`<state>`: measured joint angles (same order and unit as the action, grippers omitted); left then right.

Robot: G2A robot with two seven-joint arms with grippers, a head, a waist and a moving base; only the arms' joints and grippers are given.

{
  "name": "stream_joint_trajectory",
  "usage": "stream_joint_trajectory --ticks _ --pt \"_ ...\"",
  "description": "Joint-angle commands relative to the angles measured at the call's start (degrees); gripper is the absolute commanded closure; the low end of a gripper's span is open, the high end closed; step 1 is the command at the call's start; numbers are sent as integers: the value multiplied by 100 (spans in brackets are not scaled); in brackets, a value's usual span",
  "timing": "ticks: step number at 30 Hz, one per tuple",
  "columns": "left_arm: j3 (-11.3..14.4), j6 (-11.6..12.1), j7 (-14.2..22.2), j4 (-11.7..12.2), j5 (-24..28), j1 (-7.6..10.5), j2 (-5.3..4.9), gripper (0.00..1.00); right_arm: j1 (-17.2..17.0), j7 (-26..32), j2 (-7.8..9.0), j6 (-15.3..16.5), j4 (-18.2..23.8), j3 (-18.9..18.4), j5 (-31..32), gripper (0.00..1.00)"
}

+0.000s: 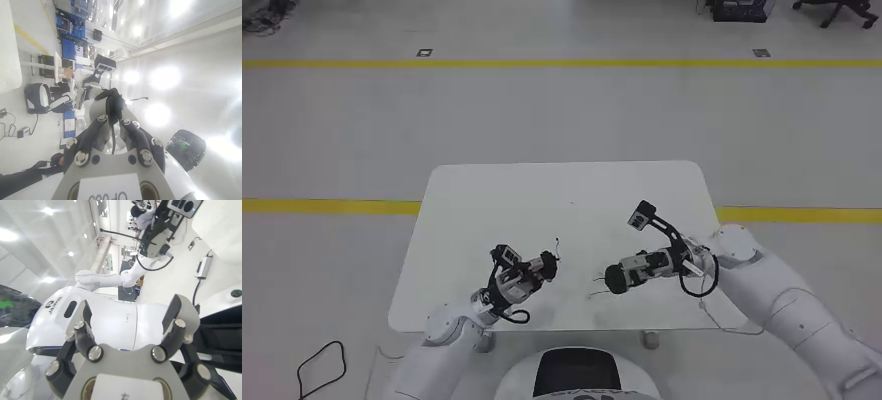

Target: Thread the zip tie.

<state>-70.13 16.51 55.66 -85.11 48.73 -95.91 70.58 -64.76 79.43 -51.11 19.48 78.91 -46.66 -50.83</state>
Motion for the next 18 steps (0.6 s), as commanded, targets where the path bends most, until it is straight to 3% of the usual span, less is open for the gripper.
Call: stream_joint_trajectory --ticks 1,4,12,18 --pt "152 121 -41 152 140 81 35 100 -176 22 -96 0 -60 -184 -293 0" --pt "344 297 -62 328 284 197 83 100 -325 22 -263 0 -232 -309 -546 0" --pt "492 297 -98 420 487 375 224 100 -237 22 -698 0 -881 -193 -729 0" --pt "481 297 -86 412 481 379 230 100 -215 22 -724 0 -903 -196 -753 0"
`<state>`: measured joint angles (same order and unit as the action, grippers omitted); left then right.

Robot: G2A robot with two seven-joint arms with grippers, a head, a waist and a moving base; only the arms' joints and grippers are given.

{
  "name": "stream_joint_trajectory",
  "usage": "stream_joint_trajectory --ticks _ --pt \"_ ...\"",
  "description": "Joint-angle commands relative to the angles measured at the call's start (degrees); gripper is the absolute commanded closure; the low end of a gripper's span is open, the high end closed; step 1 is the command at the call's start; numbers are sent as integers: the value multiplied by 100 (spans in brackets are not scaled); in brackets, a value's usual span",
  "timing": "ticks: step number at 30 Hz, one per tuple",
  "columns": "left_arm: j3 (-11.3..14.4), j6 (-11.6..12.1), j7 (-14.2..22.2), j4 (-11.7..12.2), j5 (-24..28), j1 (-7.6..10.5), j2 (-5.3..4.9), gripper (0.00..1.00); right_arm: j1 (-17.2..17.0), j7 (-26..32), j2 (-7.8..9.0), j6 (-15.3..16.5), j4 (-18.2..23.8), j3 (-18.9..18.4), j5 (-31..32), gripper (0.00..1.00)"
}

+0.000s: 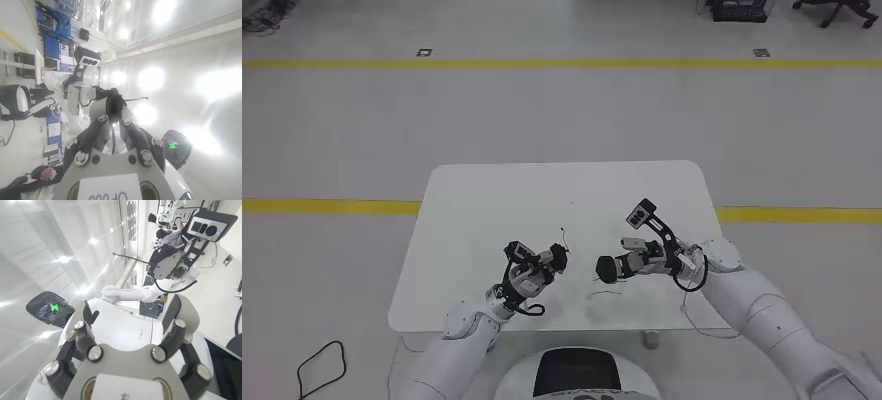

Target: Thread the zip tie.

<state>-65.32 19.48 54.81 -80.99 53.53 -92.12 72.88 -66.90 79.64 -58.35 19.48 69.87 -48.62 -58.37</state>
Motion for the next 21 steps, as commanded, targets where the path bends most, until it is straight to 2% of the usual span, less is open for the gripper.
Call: stream_joint_trajectory --ticks 1,4,6,9,14,18,19,21 --pt "1 0 -1 0 0 0 0 100 -1 0 0 0 0 0 1 0" --pt "11 0 -57 -18 -13 6 2 100 -1 0 0 0 0 0 1 0" --pt "10 0 -185 -113 -115 -16 15 100 -21 -93 -5 -24 19 1 7 0" --pt "-123 0 -318 -281 -316 -101 53 100 -90 -249 -40 -110 98 10 -43 0" --pt "-400 0 -325 -540 -657 -357 202 100 -74 0 -174 -199 -128 83 -535 0" --pt "-539 0 -96 -523 -585 -479 353 100 -24 0 -285 -190 -222 229 -852 0" --pt "-566 0 -37 -488 -558 -491 388 100 -12 0 -306 -178 -240 268 -905 2" --pt "-634 0 87 -419 -503 -502 468 100 24 0 -352 -133 -287 371 -983 19"
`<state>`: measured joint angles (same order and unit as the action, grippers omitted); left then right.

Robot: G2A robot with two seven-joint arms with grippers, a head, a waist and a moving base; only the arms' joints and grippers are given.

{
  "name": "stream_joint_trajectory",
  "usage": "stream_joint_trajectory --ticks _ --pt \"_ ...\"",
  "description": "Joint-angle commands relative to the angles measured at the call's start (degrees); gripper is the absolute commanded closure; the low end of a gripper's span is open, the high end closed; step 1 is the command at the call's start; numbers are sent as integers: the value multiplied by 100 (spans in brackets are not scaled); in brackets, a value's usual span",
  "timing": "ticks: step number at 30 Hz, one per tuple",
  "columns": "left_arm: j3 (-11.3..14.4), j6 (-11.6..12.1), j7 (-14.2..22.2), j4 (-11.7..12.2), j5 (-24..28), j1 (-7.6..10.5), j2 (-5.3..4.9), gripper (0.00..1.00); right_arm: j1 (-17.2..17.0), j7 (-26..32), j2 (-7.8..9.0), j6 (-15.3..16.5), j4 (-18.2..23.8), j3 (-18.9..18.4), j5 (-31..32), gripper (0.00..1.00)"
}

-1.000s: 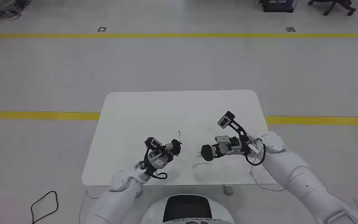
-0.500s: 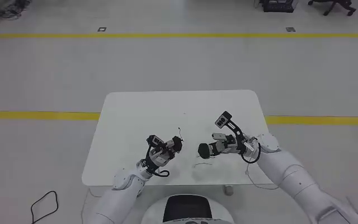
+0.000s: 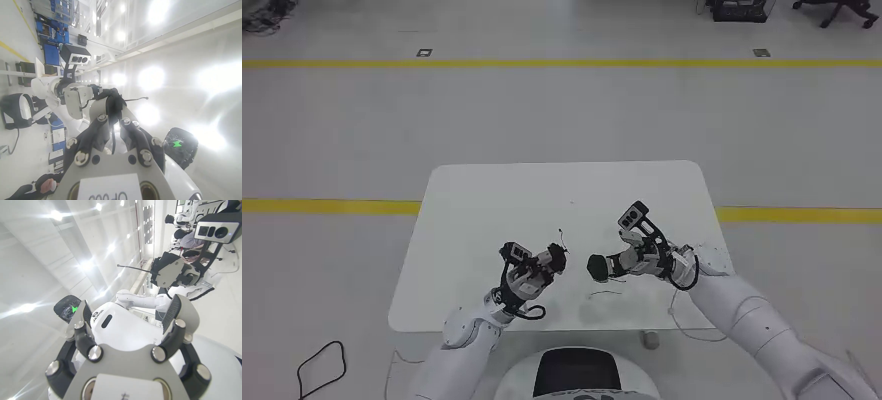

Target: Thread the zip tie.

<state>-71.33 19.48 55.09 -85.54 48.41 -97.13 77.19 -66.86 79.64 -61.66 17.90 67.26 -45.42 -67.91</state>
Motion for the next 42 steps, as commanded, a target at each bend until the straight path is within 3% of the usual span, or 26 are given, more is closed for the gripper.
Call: stream_joint_trajectory --ticks 1,5,9,19,30,42 --pt "-64 0 112 57 -3 -4 70 100 38 0 -38 49 -50 97 -31 31" --pt "-119 0 313 192 -5 -21 211 100 134 0 -114 109 -245 289 -35 50" --pt "-174 0 378 301 -157 8 336 100 244 0 -203 135 -485 440 -55 55" --pt "-345 0 377 316 -631 -52 579 100 416 0 -361 118 -839 656 -62 64" --pt "-376 0 573 484 -688 -19 730 100 479 0 -445 141 -957 730 -54 82" --pt "-408 0 641 654 -621 30 822 100 490 0 -473 158 -985 682 124 90"
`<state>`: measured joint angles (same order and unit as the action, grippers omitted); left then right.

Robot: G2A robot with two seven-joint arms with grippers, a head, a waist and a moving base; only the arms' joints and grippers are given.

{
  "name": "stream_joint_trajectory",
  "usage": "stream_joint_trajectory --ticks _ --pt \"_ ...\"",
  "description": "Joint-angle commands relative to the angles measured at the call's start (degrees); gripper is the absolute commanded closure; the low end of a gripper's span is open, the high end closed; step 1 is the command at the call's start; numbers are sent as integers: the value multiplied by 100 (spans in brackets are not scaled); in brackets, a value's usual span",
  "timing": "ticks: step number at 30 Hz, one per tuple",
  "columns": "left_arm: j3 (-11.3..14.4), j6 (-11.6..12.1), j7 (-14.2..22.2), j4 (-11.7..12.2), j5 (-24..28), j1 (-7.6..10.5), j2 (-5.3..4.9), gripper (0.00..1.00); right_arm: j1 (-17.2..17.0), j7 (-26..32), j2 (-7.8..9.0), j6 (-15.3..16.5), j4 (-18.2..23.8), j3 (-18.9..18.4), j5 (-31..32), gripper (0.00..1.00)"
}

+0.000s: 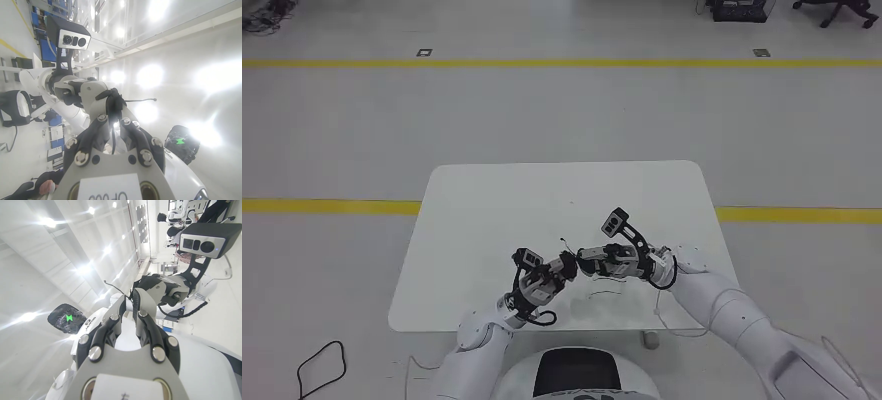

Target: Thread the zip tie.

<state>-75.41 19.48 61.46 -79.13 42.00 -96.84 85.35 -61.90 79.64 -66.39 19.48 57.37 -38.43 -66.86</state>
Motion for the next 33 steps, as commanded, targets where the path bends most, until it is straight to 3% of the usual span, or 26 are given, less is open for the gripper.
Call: stream_joint_trajectory --ticks 1,12,33 --pt "0 0 15 29 34 6 12 100 -19 0 -1 0 10 -38 42 91" --pt "-9 0 61 138 54 42 44 100 -120 0 -7 0 51 -239 294 100" --pt "-75 0 72 190 42 25 77 100 -174 0 -51 0 -106 -464 627 100"
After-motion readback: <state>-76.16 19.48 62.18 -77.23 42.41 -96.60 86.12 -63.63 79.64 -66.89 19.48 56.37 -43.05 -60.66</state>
